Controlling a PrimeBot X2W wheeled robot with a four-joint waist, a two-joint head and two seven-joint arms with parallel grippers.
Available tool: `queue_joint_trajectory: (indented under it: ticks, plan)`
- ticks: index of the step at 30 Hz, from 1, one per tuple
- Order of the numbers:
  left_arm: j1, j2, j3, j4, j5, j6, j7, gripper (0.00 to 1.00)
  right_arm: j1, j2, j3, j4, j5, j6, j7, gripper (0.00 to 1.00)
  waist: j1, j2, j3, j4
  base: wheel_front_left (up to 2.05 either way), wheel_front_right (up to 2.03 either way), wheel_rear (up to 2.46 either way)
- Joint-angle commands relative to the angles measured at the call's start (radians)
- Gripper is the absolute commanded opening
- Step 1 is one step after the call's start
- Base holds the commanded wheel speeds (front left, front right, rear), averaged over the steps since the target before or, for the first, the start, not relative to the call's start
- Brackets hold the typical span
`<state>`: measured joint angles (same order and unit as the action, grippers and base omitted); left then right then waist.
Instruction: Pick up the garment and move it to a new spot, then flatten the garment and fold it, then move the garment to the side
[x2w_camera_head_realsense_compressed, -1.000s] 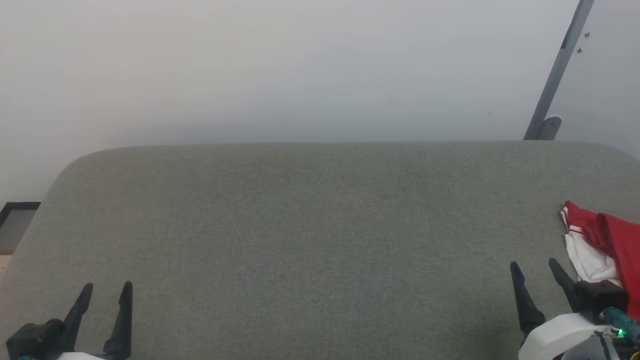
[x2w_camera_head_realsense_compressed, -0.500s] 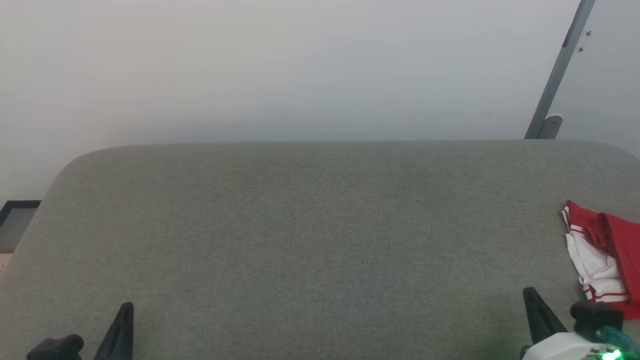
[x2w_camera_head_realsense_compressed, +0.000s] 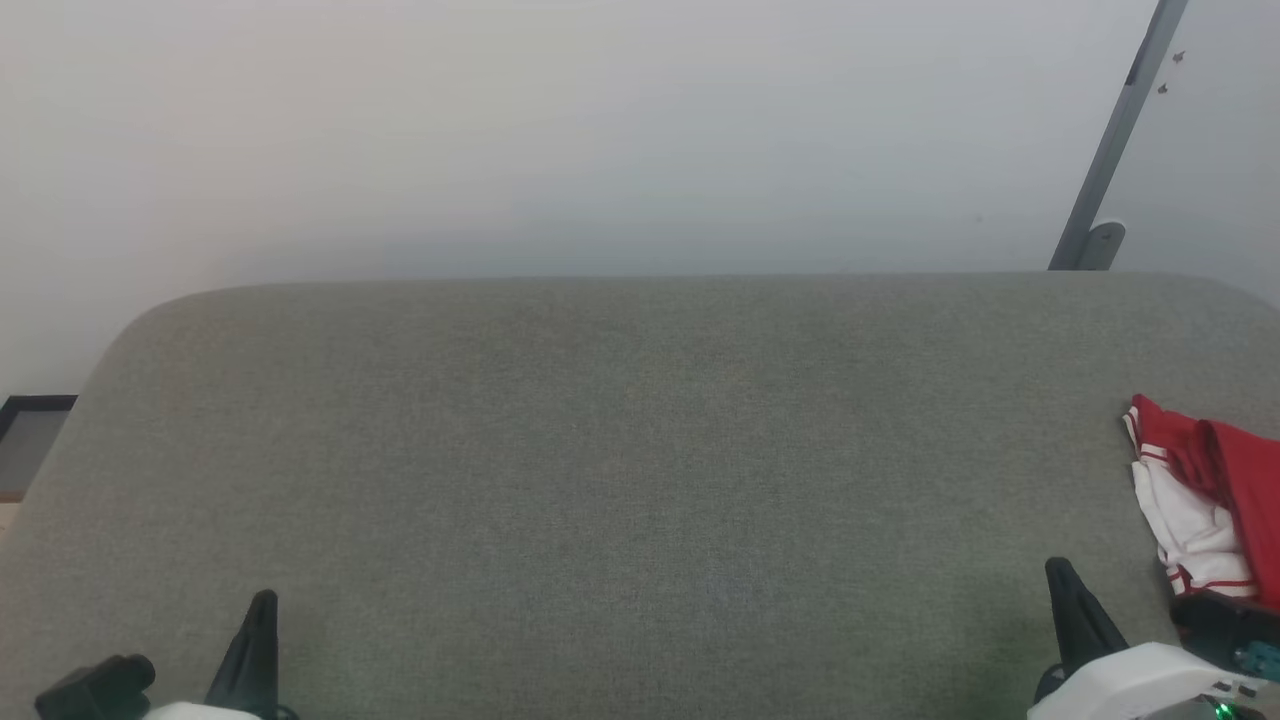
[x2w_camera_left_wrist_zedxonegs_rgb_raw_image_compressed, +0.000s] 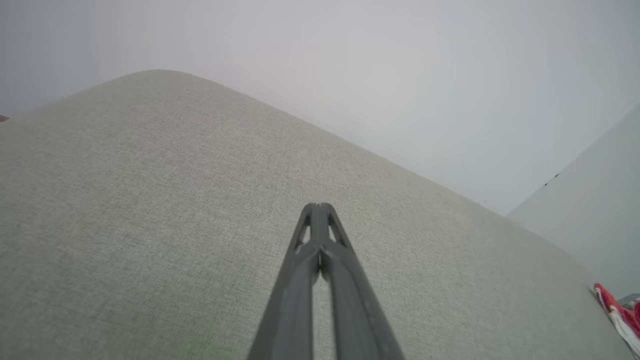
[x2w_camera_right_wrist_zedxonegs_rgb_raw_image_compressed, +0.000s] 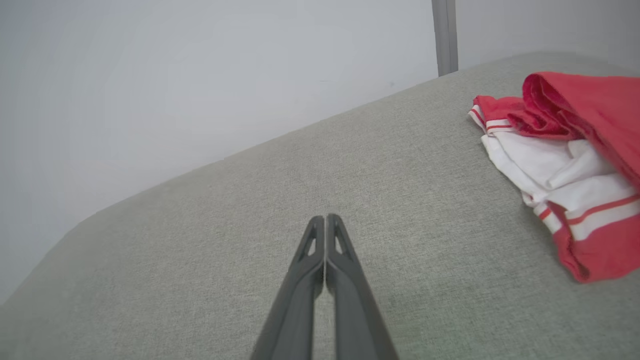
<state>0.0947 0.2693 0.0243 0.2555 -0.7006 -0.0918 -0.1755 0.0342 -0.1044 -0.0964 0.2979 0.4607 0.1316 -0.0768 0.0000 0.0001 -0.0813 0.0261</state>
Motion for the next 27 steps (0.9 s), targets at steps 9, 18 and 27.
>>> queue_joint_trajectory:
  ticks: [9,18,27]
  plan:
    - [-0.062,-0.027,0.023,-0.016,-0.16,-0.01,0.048,0.0,-0.051,0.005,-0.002,-0.026,0.197,0.0,0.032,0.0,0.0,-0.0001,0.009,-0.003,0.0,0.0,0.0]
    - [-0.081,-0.05,0.032,-0.016,-0.251,-0.013,0.078,0.0,-0.063,0.011,-0.004,-0.03,0.313,0.0,0.051,0.0,0.0,-0.0001,0.015,-0.005,0.0,0.0,0.0]
    - [-0.1,-0.074,0.04,-0.016,-0.347,-0.017,0.108,0.0,-0.076,0.018,-0.006,-0.034,0.433,-0.001,0.071,0.0,0.0,-0.0001,0.022,-0.007,0.0,0.0,0.0]
